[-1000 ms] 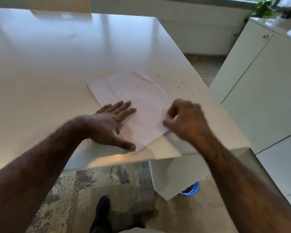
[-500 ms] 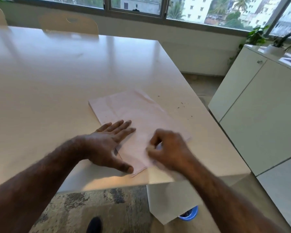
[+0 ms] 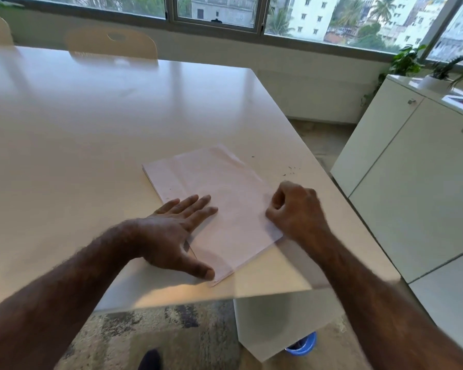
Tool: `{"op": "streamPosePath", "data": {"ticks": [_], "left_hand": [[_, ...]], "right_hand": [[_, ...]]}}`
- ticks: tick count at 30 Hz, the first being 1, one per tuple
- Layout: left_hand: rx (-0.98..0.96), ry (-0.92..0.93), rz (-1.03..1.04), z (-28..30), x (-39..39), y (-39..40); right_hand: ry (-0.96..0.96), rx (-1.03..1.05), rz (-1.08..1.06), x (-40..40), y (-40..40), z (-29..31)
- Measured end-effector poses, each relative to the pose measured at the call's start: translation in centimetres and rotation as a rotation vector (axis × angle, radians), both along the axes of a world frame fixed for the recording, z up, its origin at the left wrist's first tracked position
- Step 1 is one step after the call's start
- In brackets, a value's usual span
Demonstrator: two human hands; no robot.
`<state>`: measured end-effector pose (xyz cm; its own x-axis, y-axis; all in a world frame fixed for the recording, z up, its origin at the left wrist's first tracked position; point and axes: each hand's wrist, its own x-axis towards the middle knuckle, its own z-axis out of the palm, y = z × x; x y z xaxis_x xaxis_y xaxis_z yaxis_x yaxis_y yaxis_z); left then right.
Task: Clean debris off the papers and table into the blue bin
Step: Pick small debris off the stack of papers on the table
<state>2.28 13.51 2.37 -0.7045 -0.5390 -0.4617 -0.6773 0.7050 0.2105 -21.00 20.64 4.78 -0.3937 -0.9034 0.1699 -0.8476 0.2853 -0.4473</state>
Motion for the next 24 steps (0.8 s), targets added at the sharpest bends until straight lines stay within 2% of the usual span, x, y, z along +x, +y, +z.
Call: {"op": "streamPosePath", "data": {"ticks": [2,4,5,9,10,12,14,15,19,20,21,24], "left_hand": [[-0.012,0.013,0.012,0.0,0.0,0.1],[-0.022,0.012,0.017,0.1,-0.1,0.1],[-0.020,0.007,0.016,0.3,-0.1,0.1],[-0.007,0.003,0.014,0.4,-0.1,0.2],[-0.004,0.005,0.016,0.3,-0.1,0.3],[-0.012,0.010,0.026,0.3,0.0,0.2],[-0.022,-0.004,0.022,0.2,0.1,0.2],[-0.020,-0.008,0.020,0.2,0.1,0.1],[0.006,-0.012,0.022,0.4,-0.2,0.2],[0.013,-0.014,0.022,0.4,-0.1,0.3],[0.012,-0.010,0.026,0.4,-0.1,0.2],[-0.021,-0.012,0.011,0.3,0.1,0.1]], "right_hand": [[-0.105,0.001,0.217,4.4,1.3,-0.5],[-0.219,0.137,0.440,7.5,3.0,-0.6],[-0.211,0.173,0.441,7.0,2.9,-0.5],[0.030,0.079,-0.003,0.8,-0.1,0.5],[0.024,0.040,-0.014,1.0,0.1,0.7],[-0.085,0.021,0.196,4.3,0.9,0.8],[-0.233,0.155,0.449,8.0,2.2,0.7],[-0.254,0.208,0.488,8.4,2.2,0.3],[0.048,0.116,0.041,2.8,-1.1,0.2],[0.053,0.073,0.009,2.6,-0.9,0.5],[0.000,0.037,0.059,3.4,-0.5,0.7],[-0.211,0.106,0.479,8.8,1.5,1.1]]}}
